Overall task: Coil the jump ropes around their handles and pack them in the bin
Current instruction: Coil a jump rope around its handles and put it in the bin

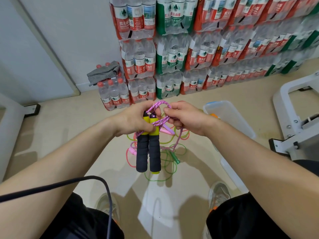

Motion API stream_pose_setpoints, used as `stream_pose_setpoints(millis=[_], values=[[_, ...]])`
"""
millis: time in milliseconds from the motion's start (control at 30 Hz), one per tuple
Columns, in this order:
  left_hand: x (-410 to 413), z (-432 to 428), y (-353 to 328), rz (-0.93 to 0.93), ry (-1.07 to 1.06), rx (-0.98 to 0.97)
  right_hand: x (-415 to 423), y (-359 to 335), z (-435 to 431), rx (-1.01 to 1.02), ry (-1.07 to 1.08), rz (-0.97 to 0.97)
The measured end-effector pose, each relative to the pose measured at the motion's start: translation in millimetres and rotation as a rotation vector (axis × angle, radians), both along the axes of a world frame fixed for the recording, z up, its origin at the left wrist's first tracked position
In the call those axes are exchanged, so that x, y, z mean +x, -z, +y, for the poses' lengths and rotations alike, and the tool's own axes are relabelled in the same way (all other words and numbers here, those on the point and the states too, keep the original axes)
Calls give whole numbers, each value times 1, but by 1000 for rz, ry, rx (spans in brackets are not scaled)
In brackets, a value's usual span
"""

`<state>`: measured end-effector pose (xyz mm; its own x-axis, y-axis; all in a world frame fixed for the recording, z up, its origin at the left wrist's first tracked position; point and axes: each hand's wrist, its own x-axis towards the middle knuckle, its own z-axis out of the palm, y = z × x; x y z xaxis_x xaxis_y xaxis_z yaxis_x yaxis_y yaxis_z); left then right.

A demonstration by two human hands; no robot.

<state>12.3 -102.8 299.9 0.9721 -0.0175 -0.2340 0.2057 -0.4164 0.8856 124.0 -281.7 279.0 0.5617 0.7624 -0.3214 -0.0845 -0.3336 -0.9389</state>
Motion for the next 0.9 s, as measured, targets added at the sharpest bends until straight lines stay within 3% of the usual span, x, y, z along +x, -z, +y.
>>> stream_pose_setpoints(millis=[367,667,900], values=[[3,-20,19,-37,-298,-138,0,2,0,104,29,66],[3,-19,19,45,-243,-260,0,3,-1,112,8,30],[2,-19,21,39,-346,-321,4,-3,-2,7,15,-22]])
